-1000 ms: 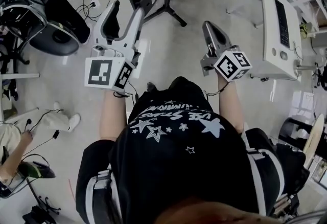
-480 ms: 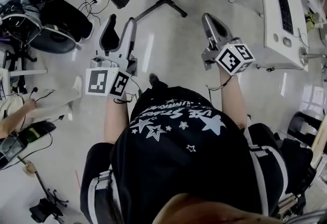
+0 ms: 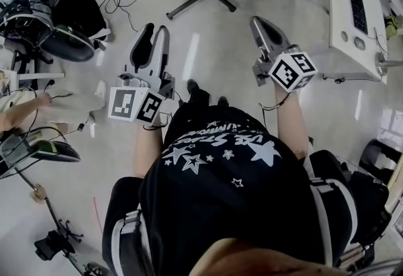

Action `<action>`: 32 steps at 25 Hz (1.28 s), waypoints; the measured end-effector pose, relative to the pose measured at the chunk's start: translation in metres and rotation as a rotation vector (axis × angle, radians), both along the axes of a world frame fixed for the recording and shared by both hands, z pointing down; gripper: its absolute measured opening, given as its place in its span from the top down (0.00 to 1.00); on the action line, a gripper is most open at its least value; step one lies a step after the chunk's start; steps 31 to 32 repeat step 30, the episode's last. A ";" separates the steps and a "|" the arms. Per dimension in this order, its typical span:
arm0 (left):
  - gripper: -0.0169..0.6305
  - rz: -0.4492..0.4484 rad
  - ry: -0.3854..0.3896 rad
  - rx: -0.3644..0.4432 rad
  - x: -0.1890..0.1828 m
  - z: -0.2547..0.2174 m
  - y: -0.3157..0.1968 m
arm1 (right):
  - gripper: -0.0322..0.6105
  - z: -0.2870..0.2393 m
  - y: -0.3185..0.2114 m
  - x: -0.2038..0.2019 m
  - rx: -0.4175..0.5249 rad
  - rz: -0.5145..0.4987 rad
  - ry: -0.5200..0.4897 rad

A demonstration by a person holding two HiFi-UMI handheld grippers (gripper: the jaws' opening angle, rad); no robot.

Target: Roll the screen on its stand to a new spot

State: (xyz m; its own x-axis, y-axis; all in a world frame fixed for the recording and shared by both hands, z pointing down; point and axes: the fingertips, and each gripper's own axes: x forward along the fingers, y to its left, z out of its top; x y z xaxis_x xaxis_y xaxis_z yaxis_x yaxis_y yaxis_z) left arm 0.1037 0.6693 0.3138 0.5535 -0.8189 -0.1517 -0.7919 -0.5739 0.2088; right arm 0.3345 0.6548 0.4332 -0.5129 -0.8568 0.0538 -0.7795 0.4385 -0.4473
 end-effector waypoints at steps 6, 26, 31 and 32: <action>0.92 -0.034 -0.020 -0.014 0.002 0.008 0.026 | 0.94 0.011 0.018 0.004 -0.006 -0.027 0.010; 0.96 0.047 -0.043 -0.007 0.033 0.016 0.037 | 0.94 0.011 0.049 0.051 0.004 0.069 0.031; 0.96 0.043 -0.052 -0.019 0.037 0.021 0.038 | 0.94 0.010 0.047 0.056 0.009 0.068 0.029; 0.96 0.043 -0.052 -0.019 0.037 0.021 0.038 | 0.94 0.010 0.047 0.056 0.009 0.068 0.029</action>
